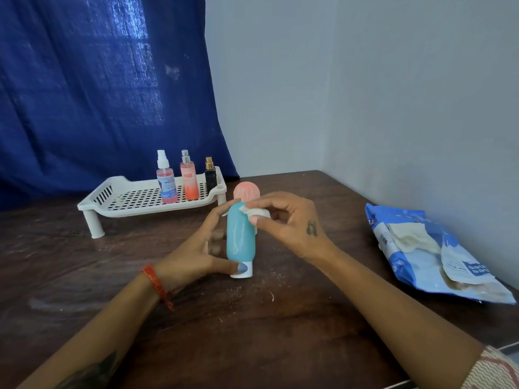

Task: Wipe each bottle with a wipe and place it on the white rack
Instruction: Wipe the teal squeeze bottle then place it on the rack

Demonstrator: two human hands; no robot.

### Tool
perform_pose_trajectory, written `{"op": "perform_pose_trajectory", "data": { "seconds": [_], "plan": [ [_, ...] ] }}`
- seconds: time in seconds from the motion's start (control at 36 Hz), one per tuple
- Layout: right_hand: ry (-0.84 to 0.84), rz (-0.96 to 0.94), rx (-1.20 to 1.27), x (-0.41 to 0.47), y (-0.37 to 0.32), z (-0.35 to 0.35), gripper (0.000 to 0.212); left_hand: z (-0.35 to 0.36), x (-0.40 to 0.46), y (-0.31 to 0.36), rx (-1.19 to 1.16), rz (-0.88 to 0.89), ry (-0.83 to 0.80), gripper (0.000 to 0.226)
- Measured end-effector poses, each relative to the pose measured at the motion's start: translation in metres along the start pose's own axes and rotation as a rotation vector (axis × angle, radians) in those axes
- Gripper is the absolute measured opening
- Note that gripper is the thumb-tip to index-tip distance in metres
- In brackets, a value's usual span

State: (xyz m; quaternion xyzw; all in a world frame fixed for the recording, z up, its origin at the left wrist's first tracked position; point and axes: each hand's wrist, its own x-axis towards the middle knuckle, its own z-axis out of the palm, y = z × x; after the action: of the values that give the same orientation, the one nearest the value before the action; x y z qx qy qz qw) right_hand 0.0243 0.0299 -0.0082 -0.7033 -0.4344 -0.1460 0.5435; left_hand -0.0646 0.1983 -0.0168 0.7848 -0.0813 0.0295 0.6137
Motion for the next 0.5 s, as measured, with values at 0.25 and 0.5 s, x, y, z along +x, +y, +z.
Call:
{"op": "perform_pose_trajectory", "data": {
  "seconds": [0.25, 0.5],
  "plan": [
    [-0.087, -0.114, -0.073, -0.0028, 0.0026, 0.003, 0.021, -0.001, 0.0011, -0.0006, 0.019, -0.005, 0.002, 0.104],
    [0.053, -0.203, -0.184, -0.0021, 0.0082, 0.004, 0.021, -0.0005, 0.0013, -0.0006, 0.031, -0.009, -0.004, 0.105]
  ]
}}
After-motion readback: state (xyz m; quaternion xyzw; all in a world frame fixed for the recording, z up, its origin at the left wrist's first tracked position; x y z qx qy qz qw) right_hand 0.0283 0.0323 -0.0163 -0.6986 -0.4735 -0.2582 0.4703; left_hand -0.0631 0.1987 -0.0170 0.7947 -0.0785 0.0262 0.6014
